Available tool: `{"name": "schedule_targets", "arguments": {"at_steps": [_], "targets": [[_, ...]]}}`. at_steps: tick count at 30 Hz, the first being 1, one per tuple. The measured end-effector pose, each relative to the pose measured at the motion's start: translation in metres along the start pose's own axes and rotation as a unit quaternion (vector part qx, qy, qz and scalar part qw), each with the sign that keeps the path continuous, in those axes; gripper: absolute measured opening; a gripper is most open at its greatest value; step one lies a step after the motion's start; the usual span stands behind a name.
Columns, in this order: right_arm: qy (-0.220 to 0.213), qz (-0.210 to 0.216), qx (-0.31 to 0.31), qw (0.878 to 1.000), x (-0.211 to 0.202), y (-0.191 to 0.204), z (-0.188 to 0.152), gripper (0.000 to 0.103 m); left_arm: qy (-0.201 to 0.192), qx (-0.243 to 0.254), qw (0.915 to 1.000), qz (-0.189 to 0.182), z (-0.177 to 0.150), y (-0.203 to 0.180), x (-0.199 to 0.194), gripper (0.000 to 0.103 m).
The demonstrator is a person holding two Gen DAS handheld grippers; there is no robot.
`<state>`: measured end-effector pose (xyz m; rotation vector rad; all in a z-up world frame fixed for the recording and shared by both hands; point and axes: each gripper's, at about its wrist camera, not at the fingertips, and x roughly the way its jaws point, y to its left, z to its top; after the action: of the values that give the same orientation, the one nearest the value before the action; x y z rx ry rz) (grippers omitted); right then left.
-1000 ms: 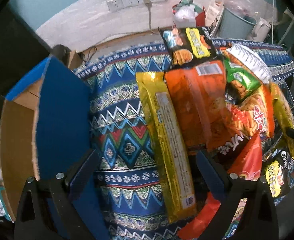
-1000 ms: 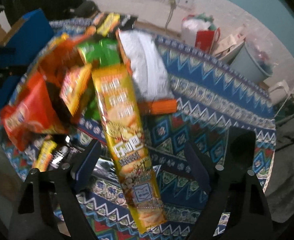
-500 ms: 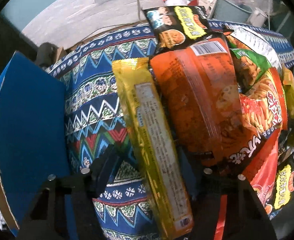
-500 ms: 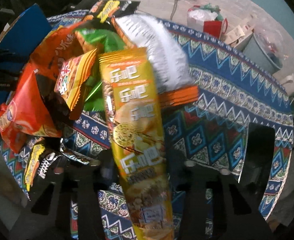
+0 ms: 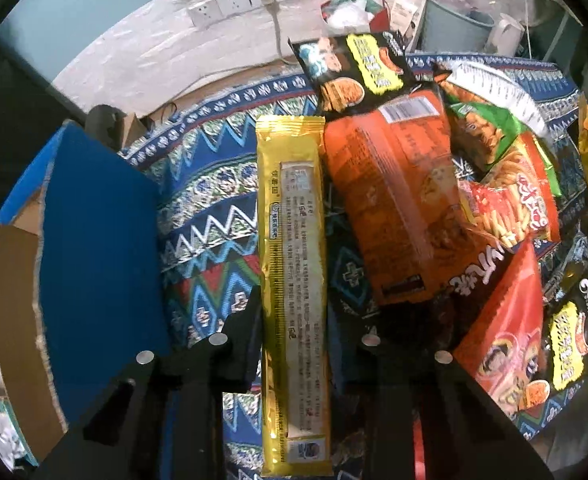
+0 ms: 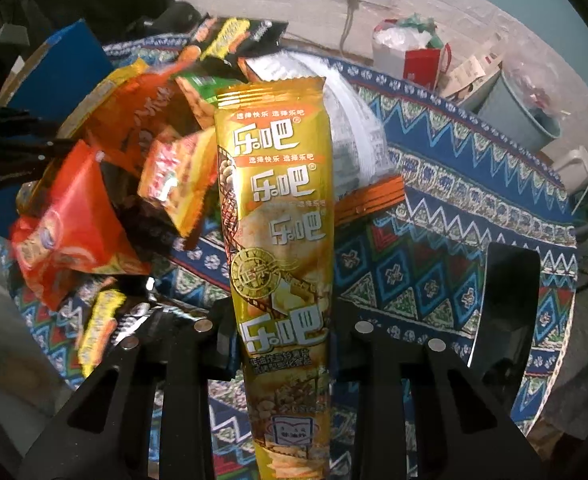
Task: Organize snacks
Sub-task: 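Carry both yellow tubes over the cardboard box and open both tools to drop them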
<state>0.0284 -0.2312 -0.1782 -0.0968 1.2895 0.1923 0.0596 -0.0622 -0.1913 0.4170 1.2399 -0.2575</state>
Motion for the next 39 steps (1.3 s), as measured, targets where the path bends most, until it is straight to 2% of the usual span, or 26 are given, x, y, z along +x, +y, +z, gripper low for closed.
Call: {"name": "schedule_targets", "arguments": {"at_steps": [4, 10, 14, 19, 33, 39], "targets": [[-0.015, -0.002, 0.002, 1.0, -0.016, 0.007, 0.001, 0.03, -0.024, 0.013, 0.9995, 0.015, -0.01, -0.006, -0.024, 0.028], [-0.041, -0.007, -0.01, 0.999, -0.042, 0.022, 0.009, 0.03, -0.062, 0.025, 0.9977, 0.014, -0.024, -0.013, -0.075, 0.028], [-0.056, -0.008, -0.005, 0.998, -0.059, 0.031, 0.018, 0.03, -0.081, 0.021, 0.9965, 0.001, -0.027, -0.003, -0.097, 0.028], [-0.082, -0.001, -0.01, 0.997, -0.079, 0.049, 0.035, 0.03, -0.108, 0.019, 0.9939, 0.01, -0.031, 0.014, -0.12, 0.028], [-0.125, 0.052, -0.031, 0.99, -0.109, 0.128, 0.101, 0.03, -0.128, -0.052, 0.9904, -0.001, -0.05, 0.087, -0.15, 0.028], [-0.126, 0.07, -0.046, 0.988, -0.107, 0.169, 0.128, 0.03, -0.131, -0.073, 0.9885, 0.013, -0.06, 0.118, -0.149, 0.028]]}}
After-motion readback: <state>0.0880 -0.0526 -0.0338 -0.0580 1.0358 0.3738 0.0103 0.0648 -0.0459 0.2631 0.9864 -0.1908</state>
